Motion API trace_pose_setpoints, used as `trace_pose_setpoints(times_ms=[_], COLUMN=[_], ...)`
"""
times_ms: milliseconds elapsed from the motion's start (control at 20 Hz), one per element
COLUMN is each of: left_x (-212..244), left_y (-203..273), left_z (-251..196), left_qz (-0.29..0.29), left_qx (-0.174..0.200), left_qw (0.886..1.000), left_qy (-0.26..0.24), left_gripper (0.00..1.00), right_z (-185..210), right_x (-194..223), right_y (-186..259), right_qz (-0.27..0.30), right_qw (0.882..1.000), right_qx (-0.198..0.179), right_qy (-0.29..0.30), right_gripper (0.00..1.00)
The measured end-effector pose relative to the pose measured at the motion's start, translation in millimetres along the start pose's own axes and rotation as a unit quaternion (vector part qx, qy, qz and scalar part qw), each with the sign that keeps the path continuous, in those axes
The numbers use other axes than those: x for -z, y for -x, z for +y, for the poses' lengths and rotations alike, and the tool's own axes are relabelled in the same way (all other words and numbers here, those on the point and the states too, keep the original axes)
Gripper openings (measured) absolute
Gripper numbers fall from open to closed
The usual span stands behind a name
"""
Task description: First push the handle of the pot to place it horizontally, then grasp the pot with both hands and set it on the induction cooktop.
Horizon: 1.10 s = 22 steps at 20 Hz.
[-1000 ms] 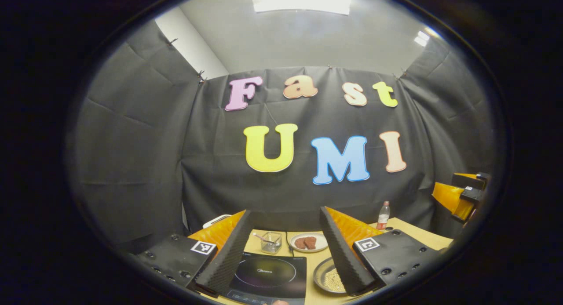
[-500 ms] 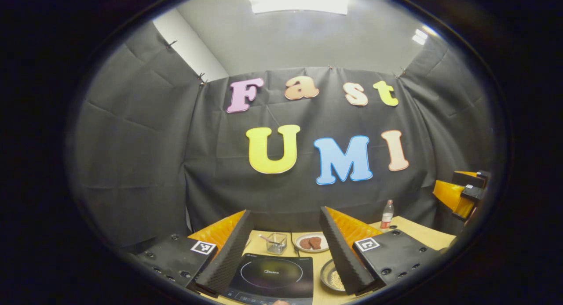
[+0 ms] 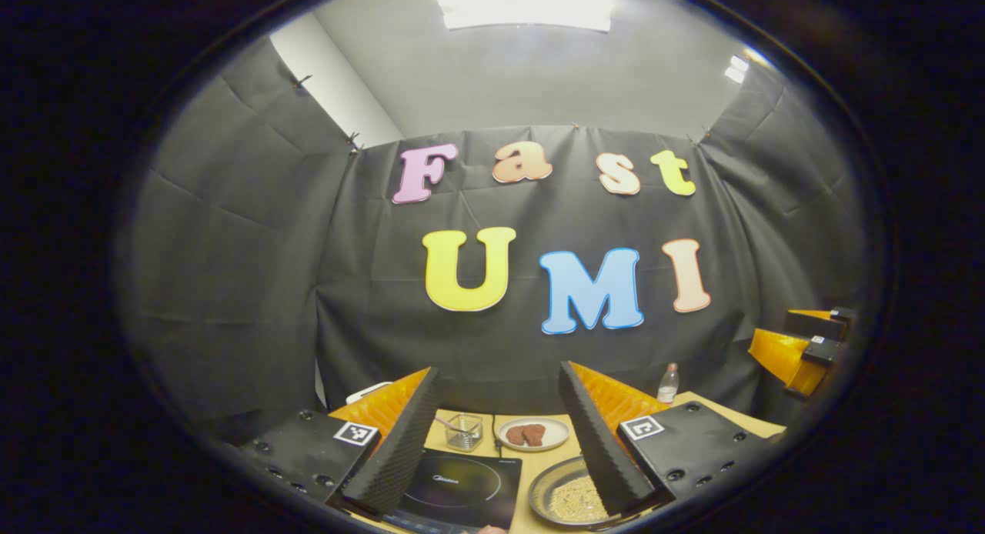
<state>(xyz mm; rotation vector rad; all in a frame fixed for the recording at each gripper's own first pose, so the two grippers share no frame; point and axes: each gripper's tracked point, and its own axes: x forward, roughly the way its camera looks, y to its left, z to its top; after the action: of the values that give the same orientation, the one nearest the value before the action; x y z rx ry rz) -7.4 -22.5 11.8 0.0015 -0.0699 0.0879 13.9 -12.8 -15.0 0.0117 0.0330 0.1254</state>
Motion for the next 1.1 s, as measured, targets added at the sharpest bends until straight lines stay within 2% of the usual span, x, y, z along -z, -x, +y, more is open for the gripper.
trace_pose_setpoints(times_ms=[150,200,250,300,400,450,500,550,600,650,750,950,1100], left_x=[14.4,16.6,15.2,11.1,6.9,9.0,11.8,12.2,12.6,14.2,17.2,20.7,27.4], left_y=[4.7,7.3,8.5,9.0,10.4,10.4,11.2,11.4,10.9,11.3,12.7,18.1,23.2], left_z=[-7.7,-3.5,7.8,20.4,43.5,58.5,73.9,90.4,105.9,121.6,150.3,194.9,221.8], left_qz=[0.016,0.021,0.021,0.016,0.013,0.017,0.020,0.019,0.020,0.021,0.022,0.018,0.025], left_qx=[-0.008,-0.009,-0.018,-0.025,-0.035,-0.042,-0.049,-0.057,-0.063,-0.069,-0.075,-0.078,-0.094], left_qw=[1.000,1.000,1.000,1.000,0.999,0.999,0.998,0.998,0.998,0.997,0.997,0.997,0.995], left_qy=[0.018,0.013,0.003,-0.004,-0.011,-0.014,-0.016,-0.017,-0.018,-0.019,-0.018,-0.019,-0.029], left_gripper=[0.99,0.99,1.00,1.00,0.96,0.92,1.00,0.99,0.92,0.98,0.98,0.99,1.00], right_z=[1.7,5.3,16.3,30.2,64.9,77.9,88.5,104.4,127.1,146.2,180.6,220.1,239.2], right_x=[12.3,16.6,17.6,20.1,25.2,26.5,33.4,41.4,54.4,66.5,94.2,146.2,187.7], right_y=[-3.5,-3.9,-5.1,-6.9,-7.9,-11.1,-9.0,-6.4,-9.5,-7.1,3.4,18.5,34.1], right_qz=[0.025,0.030,0.035,0.041,0.058,0.069,0.072,0.086,0.108,0.128,0.173,0.255,0.322], right_qw=[0.999,0.999,0.999,0.998,0.994,0.994,0.993,0.990,0.985,0.980,0.968,0.945,0.921], right_qx=[-0.024,-0.026,-0.035,-0.043,-0.084,-0.085,-0.092,-0.112,-0.136,-0.152,-0.181,-0.201,-0.216], right_qy=[-0.005,-0.008,-0.016,-0.023,-0.032,-0.027,-0.020,-0.013,-0.007,-0.004,-0.013,-0.034,-0.036], right_gripper=[0.95,0.92,0.75,0.72,0.25,0.12,0.07,0.01,0.01,0.02,0.02,0.01,0.02])
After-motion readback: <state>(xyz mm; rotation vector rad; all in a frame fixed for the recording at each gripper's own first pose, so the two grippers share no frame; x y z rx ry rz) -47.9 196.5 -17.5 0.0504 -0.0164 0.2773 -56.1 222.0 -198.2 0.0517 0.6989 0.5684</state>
